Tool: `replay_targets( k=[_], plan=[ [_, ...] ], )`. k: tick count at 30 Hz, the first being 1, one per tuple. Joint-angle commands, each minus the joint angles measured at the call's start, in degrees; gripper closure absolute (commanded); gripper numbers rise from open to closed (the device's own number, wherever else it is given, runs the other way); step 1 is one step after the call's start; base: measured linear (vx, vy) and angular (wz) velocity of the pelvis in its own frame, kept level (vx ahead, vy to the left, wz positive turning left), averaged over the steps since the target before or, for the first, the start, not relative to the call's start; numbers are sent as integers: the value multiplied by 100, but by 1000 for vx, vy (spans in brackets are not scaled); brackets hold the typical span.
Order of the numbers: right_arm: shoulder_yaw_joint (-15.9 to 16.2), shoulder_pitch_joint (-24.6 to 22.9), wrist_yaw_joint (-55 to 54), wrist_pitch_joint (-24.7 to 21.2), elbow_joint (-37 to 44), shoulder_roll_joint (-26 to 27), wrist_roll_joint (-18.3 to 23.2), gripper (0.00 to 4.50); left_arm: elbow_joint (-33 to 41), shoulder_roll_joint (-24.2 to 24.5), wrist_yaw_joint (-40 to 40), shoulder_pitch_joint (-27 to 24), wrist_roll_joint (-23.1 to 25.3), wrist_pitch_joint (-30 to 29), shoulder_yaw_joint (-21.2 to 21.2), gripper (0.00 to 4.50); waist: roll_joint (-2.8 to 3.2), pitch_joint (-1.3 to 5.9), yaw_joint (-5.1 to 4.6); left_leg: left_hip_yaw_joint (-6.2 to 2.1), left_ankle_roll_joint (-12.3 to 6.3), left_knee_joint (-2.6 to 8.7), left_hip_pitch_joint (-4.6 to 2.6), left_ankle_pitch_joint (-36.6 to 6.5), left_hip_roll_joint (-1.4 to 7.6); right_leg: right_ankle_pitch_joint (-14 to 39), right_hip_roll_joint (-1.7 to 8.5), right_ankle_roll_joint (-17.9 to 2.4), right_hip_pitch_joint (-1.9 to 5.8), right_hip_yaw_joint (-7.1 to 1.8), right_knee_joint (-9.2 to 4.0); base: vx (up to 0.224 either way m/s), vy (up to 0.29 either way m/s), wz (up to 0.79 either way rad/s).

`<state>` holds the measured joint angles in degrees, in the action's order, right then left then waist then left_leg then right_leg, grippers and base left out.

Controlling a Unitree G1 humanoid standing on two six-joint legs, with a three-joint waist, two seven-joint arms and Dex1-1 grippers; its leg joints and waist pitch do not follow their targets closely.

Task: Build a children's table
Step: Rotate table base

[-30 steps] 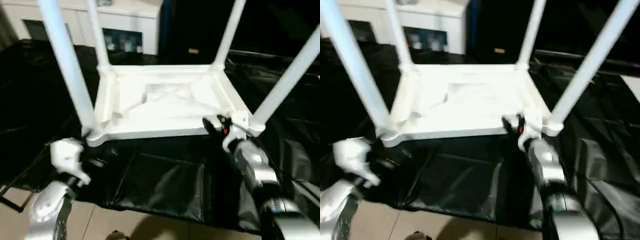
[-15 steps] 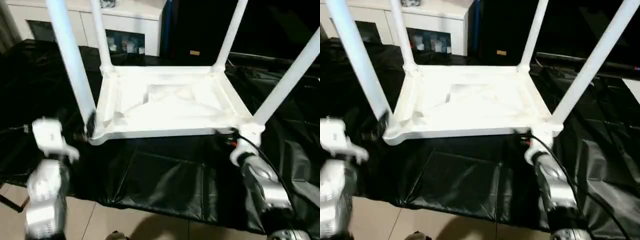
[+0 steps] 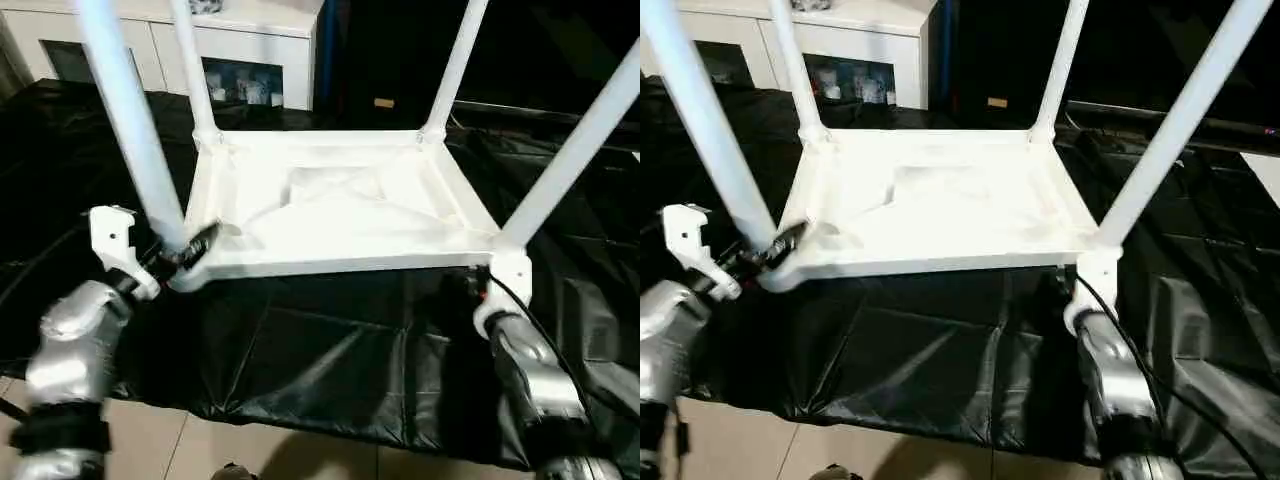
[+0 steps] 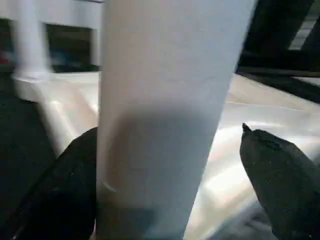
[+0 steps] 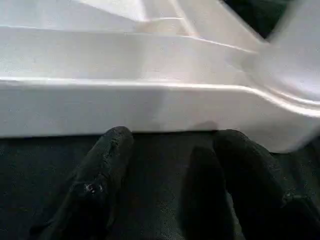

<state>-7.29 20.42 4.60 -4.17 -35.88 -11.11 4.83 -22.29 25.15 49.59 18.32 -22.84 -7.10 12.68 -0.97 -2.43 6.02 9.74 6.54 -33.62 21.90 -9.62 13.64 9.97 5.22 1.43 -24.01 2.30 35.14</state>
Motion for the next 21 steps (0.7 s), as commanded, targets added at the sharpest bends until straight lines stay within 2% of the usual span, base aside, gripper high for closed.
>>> replay_targets(
  k=[1,3,4,5,7,9,10,11,12,14,18,19,21],
  plan=[
    [37,145,112,101,-199,14,-27,146,95,92,790,-100,-207,-474,-373,6,97,341,2,110,198,434,-127,-1646,-140,866,95,-1106,231,-103,-332,0,0,0],
    [79,369,160,316,-474,30,-68,146,296,323,1387,-251,-406,-924,-566,6,61,348,5,108,197,433,-132,-1656,-130,890,113,-1115,245,-103,-319,0,0,0],
    [86,508,207,410,-630,46,-62,146,508,454,1679,-365,-573,-1211,-674,6,76,355,9,108,197,433,-130,-1625,-123,903,124,-1133,240,-106,-302,0,0,0],
    [91,565,233,450,-697,52,-60,146,605,505,1787,-411,-643,-1340,-717,6,58,331,-16,113,189,446,-118,-1683,-128,989,105,-1129,241,-106,-319,0,0,0],
    [109,670,312,538,-818,66,-56,146,832,594,1968,-520,-789,-1568,-807,6,47,328,-17,119,171,446,-129,-1724,-121,1090,121,-1118,244,-113,-328,0,0,0],
    [145,788,428,629,-944,92,-61,146,1165,698,2140,-677,-956,-1837,-944,6,54,323,-31,115,173,452,-124,-1763,-117,1159,125,-1105,245,-113,-335,0,0,0],
    [185,861,531,681,-1017,116,-73,146,1420,754,2221,-789,-1037,-1992,-1063,6,4,324,-57,110,160,454,-107,-1768,-113,1209,128,-1100,262,-108,-322,0,0,0],
    [202,887,572,698,-1043,125,-79,146,1515,772,2245,-830,-1060,-2044,-1110,6,19,314,-81,107,140,461,-98,-1770,-115,1288,127,-1075,266,-110,-337,0,0,0],
    [240,921,660,717,-1068,153,-81,146,1677,760,2237,-885,-1106,-2089,-1176,6,0,307,-86,113,129,459,-101,-1757,-115,1312,120,-1057,257,-112,-349,0,0,0],
    [298,983,775,773,-1162,191,-98,146,1864,706,2216,-917,-1168,-2183,-1222,6,0,320,-93,120,116,445,-106,-1645,-120,1198,110,-1071,263,-117,-329,0,0,0],
    [629,1209,1374,1014,-1567,417,-249,146,2483,448,2074,-922,-1398,-2544,-1434,6,-8,302,-127,112,142,459,-97,-1737,-112,1330,113,-1093,270,-106,-341,0,0,0],
    [692,1244,1478,1062,-1641,460,-284,146,2593,420,2034,-923,-1439,-2613,-1485,6,-32,302,-158,103,156,467,-62,-1739,-121,1431,120,-1065,296,-104,-338,0,0,0],
    [764,1272,1567,1088,-1694,511,-329,146,2697,377,1992,-918,-1472,-2669,-1547,6,-52,297,-171,96,157,475,-58,-1729,-122,1507,121,-1024,303,-97,-348,0,0,0]
  ],
)
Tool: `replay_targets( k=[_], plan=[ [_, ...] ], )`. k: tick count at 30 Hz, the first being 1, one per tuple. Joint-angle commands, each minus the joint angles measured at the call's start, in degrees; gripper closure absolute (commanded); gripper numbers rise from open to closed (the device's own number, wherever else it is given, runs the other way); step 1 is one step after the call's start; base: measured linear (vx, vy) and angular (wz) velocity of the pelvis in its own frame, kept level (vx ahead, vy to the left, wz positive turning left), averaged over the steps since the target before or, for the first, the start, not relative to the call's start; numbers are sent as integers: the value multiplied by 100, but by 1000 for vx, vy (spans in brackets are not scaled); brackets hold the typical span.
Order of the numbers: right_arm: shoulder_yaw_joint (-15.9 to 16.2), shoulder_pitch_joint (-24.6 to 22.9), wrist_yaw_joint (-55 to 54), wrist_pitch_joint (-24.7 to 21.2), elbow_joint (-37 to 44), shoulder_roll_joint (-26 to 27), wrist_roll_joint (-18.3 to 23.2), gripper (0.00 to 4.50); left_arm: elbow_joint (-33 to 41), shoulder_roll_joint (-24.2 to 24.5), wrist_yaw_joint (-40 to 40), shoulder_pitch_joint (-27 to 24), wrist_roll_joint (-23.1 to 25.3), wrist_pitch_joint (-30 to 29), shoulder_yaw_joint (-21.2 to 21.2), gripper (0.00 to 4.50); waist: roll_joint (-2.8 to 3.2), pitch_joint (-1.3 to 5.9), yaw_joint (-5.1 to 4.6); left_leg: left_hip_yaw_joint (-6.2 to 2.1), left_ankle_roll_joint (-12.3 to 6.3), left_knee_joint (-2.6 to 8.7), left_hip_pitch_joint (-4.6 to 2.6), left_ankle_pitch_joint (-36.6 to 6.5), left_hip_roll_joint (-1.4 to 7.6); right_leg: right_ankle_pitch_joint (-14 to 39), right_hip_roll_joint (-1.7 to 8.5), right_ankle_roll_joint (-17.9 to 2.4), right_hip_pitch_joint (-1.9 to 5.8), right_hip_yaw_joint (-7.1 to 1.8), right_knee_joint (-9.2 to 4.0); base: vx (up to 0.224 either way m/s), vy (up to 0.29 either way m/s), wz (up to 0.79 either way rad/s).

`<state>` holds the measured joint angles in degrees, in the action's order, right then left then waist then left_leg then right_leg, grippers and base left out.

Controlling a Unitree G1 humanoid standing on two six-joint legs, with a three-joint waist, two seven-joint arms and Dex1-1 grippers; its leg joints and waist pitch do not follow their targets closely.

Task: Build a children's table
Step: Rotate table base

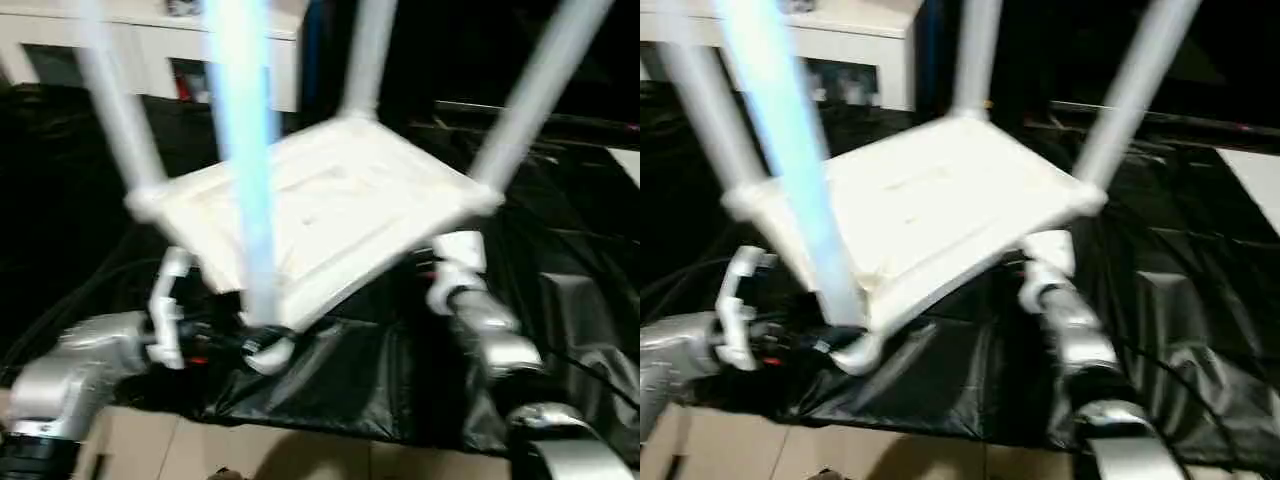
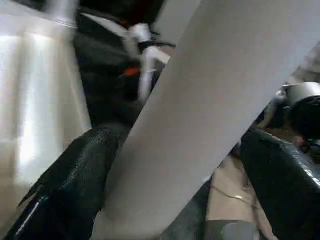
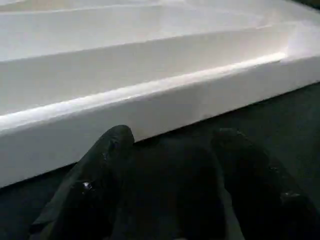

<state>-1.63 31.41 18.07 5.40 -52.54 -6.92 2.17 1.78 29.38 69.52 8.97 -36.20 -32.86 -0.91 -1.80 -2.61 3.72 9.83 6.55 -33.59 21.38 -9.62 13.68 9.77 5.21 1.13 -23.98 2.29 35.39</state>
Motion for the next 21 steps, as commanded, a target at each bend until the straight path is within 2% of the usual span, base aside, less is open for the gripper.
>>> replay_targets(
  k=[1,4,5,11,12,14,17,19,21],
  plan=[
    [296,215,341,159,-98,184,-122,146,415,-143,-61,26,-196,-155,-276,6,23,318,38,91,154,466,-15,-1731,-125,1573,122,-972,290,-102,-382,0,0,0],
    [370,275,428,218,-204,262,-178,146,519,-222,-97,31,-229,-227,-343,6,21,324,8,100,127,452,-41,-1681,-122,1405,110,-1058,270,-111,-365,0,0,0],
    [437,316,464,276,-271,331,-233,146,532,-303,-150,49,-203,-262,-375,6,-20,325,-5,110,105,448,-47,-1693,-118,1392,102,-1074,265,-112,-371,0,0,0],
    [503,407,692,390,-441,495,-235,146,316,-552,-380,242,79,-14,-467,6,-21,308,12,104,119,458,-70,-1723,-105,1376,100,-1075,251,-116,-378,0,0,0],
    [520,413,769,391,-456,521,-226,146,218,-638,-452,353,140,63,-482,6,-48,313,10,105,111,460,-66,-1734,-108,1366,94,-1069,261,-114,-375,0,0,0],
    [560,448,1021,432,-561,573,-208,146,-53,-890,-678,713,358,309,-579,6,-53,313,31,110,109,455,-101,-1799,-108,1407,91,-1056,242,-116,-391,0,0,0],
    [565,449,1156,474,-611,581,-195,146,-207,-1098,-695,962,417,374,-705,6,-73,309,58,97,148,464,-83,-1849,-102,1543,119,-1037,257,-116,-397,0,0,0],
    [555,423,1255,489,-616,589,-165,146,-352,-1338,-729,1171,520,480,-874,6,-85,318,68,98,128,460,-69,-1741,-104,1453,125,-1045,271,-118,-393,0,0,0],
    [559,402,1298,521,-632,587,-163,146,-495,-1552,-766,1314,630,606,-1018,6,-66,323,66,102,125,452,-71,-1708,-109,1404,121,-1054,272,-121,-396,0,0,0]
  ],
)
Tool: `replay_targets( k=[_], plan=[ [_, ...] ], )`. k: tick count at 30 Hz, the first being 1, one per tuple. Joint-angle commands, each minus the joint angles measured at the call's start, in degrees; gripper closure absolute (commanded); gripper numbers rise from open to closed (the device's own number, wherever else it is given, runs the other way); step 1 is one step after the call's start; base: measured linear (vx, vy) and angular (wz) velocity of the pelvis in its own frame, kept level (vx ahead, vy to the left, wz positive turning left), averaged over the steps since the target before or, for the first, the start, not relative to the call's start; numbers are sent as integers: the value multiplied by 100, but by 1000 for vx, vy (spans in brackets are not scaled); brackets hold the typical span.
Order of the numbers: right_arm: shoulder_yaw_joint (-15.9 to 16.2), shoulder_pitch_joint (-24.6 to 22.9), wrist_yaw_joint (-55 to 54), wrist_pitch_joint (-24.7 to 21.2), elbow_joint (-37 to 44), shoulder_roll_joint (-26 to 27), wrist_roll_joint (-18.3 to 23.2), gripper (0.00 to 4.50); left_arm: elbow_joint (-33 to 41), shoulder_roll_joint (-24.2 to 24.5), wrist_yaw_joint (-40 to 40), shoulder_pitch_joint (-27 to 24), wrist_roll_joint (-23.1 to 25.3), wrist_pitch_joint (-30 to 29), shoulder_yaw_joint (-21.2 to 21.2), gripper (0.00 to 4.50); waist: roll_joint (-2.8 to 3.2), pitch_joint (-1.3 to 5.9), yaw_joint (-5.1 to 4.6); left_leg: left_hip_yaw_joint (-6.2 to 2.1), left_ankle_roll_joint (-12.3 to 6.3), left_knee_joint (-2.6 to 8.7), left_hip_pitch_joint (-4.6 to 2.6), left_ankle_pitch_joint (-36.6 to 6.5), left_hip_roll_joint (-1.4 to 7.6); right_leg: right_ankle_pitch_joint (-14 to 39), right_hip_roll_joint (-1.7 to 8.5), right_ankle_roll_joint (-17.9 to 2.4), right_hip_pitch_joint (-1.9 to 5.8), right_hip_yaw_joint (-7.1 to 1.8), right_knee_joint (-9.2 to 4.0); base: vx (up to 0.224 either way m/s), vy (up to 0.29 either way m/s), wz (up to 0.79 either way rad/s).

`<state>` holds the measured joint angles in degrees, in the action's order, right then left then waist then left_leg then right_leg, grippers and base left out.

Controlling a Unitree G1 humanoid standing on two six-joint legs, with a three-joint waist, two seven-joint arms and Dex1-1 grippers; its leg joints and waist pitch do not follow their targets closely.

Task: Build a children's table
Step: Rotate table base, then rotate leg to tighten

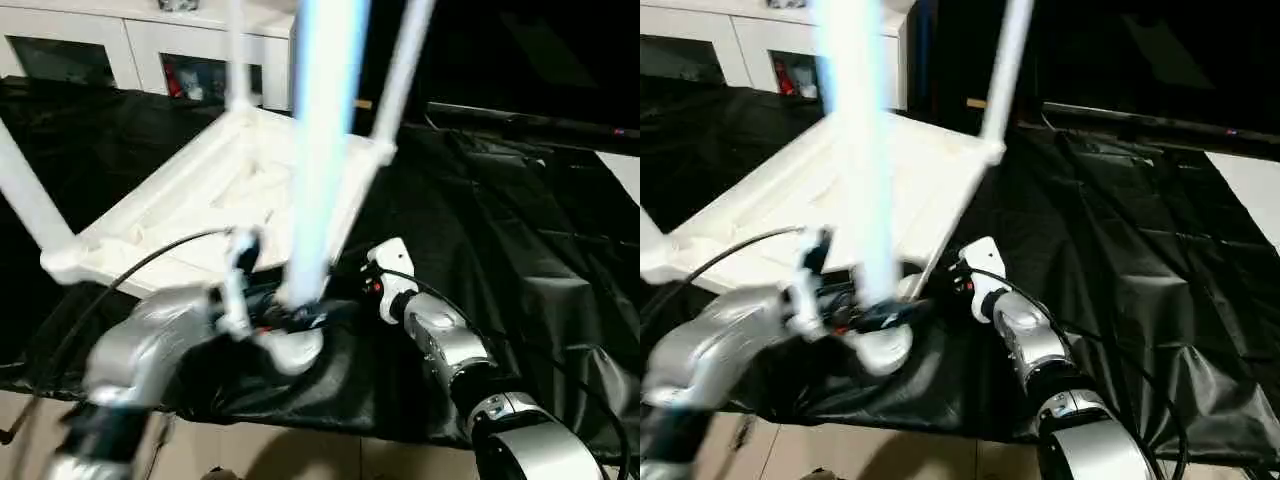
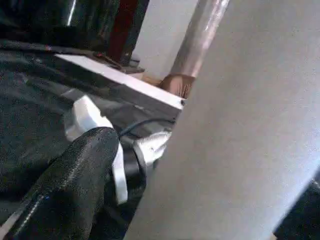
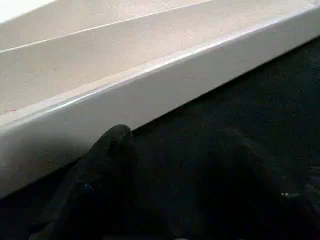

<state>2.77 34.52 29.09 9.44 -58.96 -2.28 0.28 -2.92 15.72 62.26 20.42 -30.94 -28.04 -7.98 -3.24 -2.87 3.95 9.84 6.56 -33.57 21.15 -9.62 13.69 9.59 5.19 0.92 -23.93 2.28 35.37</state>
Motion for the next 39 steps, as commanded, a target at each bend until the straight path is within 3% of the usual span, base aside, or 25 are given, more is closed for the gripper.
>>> replay_targets(
  k=[1,2,3,4,5,8,11,13,14,16,23,26,30,31,33,34,35,37,39],
  plan=[
    [114,90,194,145,-7,119,13,146,-131,-292,-79,243,187,219,-372,6,98,356,46,99,122,444,-40,-1656,-112,1325,125,-1060,281,-119,-387,0,0,0],
    [93,84,134,180,-19,109,-2,146,-314,-444,-176,353,335,413,-436,6,76,356,46,98,111,446,-25,-1635,-112,1307,128,-1075,291,-114,-390,0,0,0],
    [46,87,53,213,-45,89,1,146,-581,-598,-378,489,566,673,-487,6,121,357,50,95,109,444,-33,-1630,-119,1297,124,-1077,287,-115,-394,0,0,0],
    [24,90,21,224,-58,77,5,146,-703,-654,-485,548,683,788,-503,6,110,365,47,105,94,431,-50,-1642,-118,1210,117,-1095,278,-117,-413,0,0,0],
    [-10,93,-8,236,-69,54,17,146,-855,-706,-603,613,816,929,-521,6,91,371,43,93,81,434,-16,-1600,-125,1200,121,-1099,313,-108,-390,0,0,0],
    [-161,83,-64,274,-70,-147,68,146,-1442,-855,-1191,818,1431,1526,-603,6,107,374,29,87,36,428,-32,-1655,-118,1238,115,-1072,305,-101,-418,0,0,0],
    [-216,84,-56,286,-70,-240,98,146,-1505,-854,-1213,839,1469,1528,-599,6,103,393,40,90,-23,409,-19,-1512,-119,1093,132,-1165,322,-99,-386,0,0,0],
    [-310,78,33,312,-54,-483,140,146,-1476,-758,-1064,811,1422,1506,-514,6,106,392,51,97,-57,403,-35,-1503,-111,991,124,-1267,309,-96,-377,0,0,0],
    [-337,60,208,306,3,-637,169,146,-1412,-625,-838,771,1363,1451,-493,6,154,389,71,98,-65,398,-55,-1535,-105,938,120,-1326,301,-95,-370,0,0,0],
    [-283,-12,761,260,194,-919,191,146,-1335,-245,-290,703,1275,1341,-524,6,127,386,105,106,-107,396,-53,-1545,-107,920,111,-1359,312,-93,-367,0,0,0],
    [46,-325,2247,88,1000,-1633,204,146,-1971,688,697,906,1703,1722,-802,6,148,368,167,101,-137,414,-78,-1701,-100,1142,101,-1317,301,-86,-393,0,0,0],
    [213,-520,3050,-322,1658,-2010,424,146,-2529,897,626,1138,2237,2215,-1019,33,145,368,212,106,-168,407,-84,-1692,-88,1128,99,-1269,303,-92,-384,0,0,0],
    [327,-715,3705,-786,2308,-2298,666,146,-3022,878,526,1365,2485,2626,-1097,71,140,377,304,103,-151,402,-83,-1634,-77,1149,134,-1269,312,-97,-382,0,0,0],
    [361,-846,4018,-1187,2751,-2468,823,146,-3318,902,561,1519,2690,2828,-1225,81,190,363,325,100,-154,411,-87,-1684,-88,1187,116,-1283,302,-95,-406,0,0,0],
    [361,-846,4018,-1187,2751,-2468,823,146,-3318,902,561,1519,2690,2828,-1225,81,162,370,351,101,-155,402,-97,-1723,-74,1180,133,-1292,301,-97,-395,0,0,0],
    [367,-889,4082,-1291,2883,-2511,852,120,-3420,908,586,1567,2749,2908,-1258,99,163,363,359,91,-114,417,-68,-1748,-81,1315,148,-1279,308,-91,-399,0,0,0],
    [392,-973,4195,-1493,3121,-2610,919,113,-3562,889,648,1645,2755,2950,-1260,107,197,368,370,93,-93,412,-85,-1795,-86,1387,145,-1260,297,-93,-410,0,0,0],
    [416,-1202,4405,-2026,3707,-2851,1120,108,-4001,830,919,1854,2721,3085,-1209,119,204,368,439,91,-86,409,-102,-1811,-86,1491,145,-1201,296,-105,-429,0,0,0],
    [415,-1247,4427,-2128,3814,-2896,1159,79,-4101,825,999,1892,2723,3127,-1194,130,188,368,458,88,-72,412,-100,-1808,-85,1494,147,-1200,297,-101,-432,0,0,0]
  ],
)
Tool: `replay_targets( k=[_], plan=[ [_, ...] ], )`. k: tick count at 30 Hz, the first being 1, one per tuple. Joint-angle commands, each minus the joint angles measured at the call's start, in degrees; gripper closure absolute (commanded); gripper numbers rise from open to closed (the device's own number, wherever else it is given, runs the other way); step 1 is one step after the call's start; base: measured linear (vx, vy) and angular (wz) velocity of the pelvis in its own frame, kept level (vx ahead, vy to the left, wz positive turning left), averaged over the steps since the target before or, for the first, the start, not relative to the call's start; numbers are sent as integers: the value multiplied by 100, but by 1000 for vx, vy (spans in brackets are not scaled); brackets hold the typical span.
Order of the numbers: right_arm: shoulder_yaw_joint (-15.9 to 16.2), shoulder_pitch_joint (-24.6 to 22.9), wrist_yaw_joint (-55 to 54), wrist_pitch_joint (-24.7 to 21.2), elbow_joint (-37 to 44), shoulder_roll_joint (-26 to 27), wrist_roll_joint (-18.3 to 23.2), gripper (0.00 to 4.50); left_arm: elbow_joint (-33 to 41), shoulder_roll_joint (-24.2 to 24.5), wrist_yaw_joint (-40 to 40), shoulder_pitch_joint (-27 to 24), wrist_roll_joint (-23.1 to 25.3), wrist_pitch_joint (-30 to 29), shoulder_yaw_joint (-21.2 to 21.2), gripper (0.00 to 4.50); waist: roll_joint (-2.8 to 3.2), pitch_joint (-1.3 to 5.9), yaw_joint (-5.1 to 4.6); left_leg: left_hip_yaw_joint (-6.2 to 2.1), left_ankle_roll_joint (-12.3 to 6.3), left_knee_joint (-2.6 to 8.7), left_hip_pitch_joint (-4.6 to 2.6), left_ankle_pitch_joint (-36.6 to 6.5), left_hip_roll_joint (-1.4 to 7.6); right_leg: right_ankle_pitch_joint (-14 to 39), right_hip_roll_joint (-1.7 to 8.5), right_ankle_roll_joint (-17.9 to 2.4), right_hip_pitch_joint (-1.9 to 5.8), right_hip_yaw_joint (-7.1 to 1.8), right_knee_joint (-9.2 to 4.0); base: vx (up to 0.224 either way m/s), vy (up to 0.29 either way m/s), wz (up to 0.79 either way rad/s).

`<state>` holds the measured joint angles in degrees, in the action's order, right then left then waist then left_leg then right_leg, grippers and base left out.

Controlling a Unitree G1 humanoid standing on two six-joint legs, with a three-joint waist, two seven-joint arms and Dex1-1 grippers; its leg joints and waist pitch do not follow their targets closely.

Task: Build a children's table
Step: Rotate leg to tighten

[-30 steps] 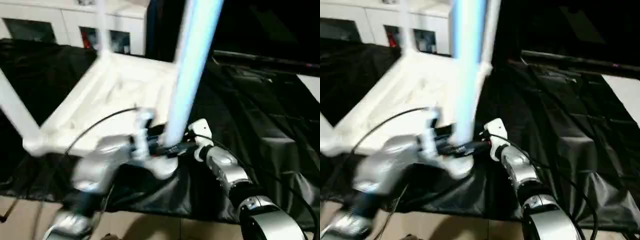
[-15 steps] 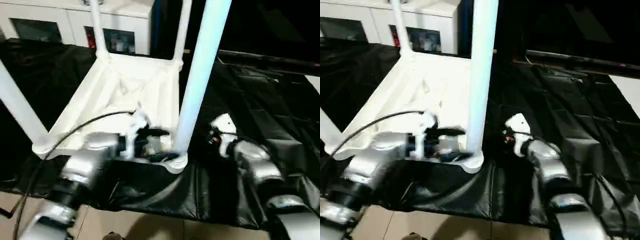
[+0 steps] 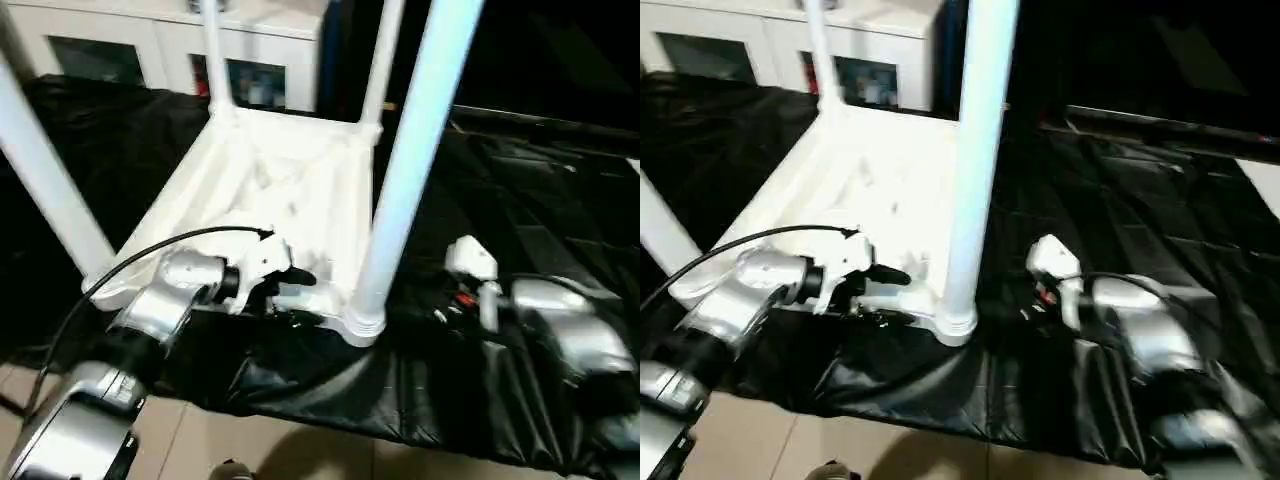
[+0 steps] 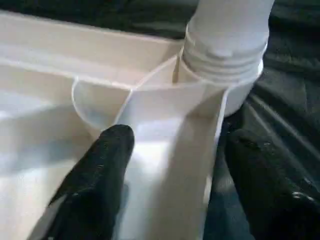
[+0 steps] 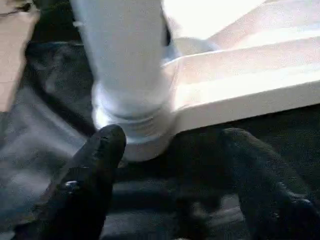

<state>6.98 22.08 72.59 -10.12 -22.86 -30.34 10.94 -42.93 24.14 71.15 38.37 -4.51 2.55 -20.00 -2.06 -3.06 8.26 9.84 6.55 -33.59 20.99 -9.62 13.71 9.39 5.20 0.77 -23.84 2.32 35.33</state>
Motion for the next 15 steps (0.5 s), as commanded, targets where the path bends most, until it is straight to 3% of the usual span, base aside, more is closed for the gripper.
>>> replay_targets(
  k=[1,9,15],
  plan=[
    [-26,-68,92,-303,346,-144,138,71,-205,5,293,136,56,72,27,142,75,387,25,82,-50,420,-71,-1809,-89,1506,147,-1194,292,-102,-427,0,0,0],
    [-50,-222,4,-657,751,-281,178,3,-556,-22,592,276,0,211,97,211,73,387,28,77,0,424,-67,-1813,-80,1408,159,-1284,286,-94,-417,0,0,0],
    [-24,-275,-20,-812,911,-307,208,0,-749,-60,774,327,70,245,112,254,74,385,41,76,12,426,-69,-1838,-73,1459,177,-1270,287,-98,-422,0,0,0]
  ],
)
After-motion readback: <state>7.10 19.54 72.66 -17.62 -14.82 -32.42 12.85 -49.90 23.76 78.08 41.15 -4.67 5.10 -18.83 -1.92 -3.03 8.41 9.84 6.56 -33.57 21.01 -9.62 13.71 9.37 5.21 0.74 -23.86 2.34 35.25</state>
